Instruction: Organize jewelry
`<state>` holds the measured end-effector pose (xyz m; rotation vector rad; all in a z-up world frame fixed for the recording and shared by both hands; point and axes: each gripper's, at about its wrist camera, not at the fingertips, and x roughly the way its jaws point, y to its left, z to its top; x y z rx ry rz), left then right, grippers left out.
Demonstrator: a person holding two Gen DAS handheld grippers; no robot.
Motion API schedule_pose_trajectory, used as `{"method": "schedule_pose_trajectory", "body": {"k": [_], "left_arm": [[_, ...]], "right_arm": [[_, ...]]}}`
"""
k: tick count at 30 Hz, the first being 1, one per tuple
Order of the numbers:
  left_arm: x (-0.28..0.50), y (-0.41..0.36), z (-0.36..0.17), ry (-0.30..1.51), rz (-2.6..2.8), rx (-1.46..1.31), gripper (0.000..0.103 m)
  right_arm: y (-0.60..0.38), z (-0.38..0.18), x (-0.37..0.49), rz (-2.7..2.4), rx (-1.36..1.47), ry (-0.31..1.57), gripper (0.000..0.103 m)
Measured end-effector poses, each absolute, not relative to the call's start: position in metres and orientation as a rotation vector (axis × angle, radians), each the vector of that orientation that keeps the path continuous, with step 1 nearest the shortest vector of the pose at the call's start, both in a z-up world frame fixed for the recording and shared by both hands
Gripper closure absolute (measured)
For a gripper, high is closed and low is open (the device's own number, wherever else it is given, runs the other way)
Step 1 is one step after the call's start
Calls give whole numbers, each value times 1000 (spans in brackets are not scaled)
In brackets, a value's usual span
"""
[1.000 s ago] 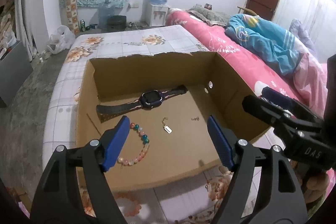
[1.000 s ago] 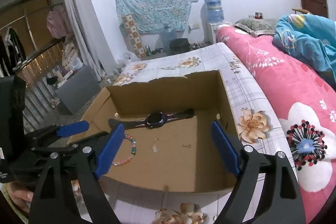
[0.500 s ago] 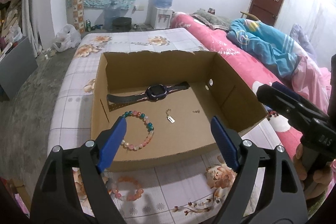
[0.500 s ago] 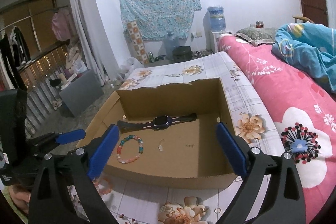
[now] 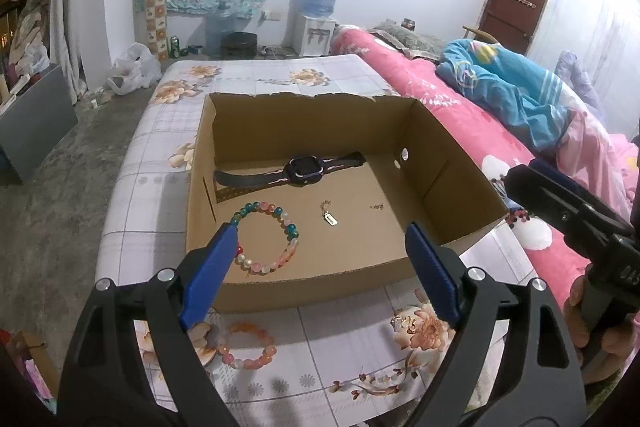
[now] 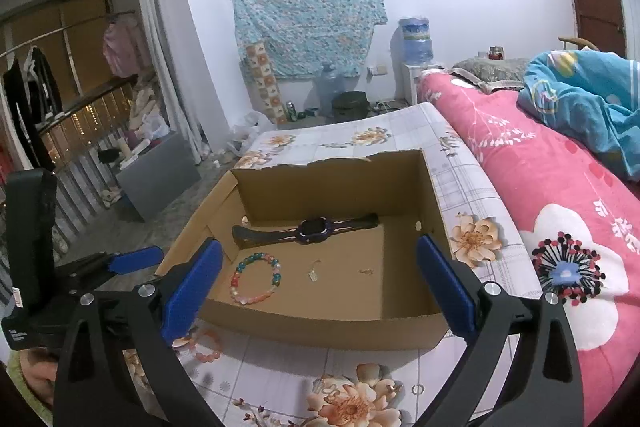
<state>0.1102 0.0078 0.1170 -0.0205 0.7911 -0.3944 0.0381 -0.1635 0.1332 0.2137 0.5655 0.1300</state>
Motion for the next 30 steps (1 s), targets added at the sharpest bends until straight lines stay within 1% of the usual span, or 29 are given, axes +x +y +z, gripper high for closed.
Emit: {"method": "schedule_pose_trajectory", "body": {"k": [16, 30], "left_arm": [[106, 5, 112, 809, -383, 0, 20], [106, 4, 95, 852, -361, 12, 20]], "right_arm": [[-165, 127, 24, 168, 229, 593, 8], [-181, 94, 17, 171, 270, 680, 8]]}}
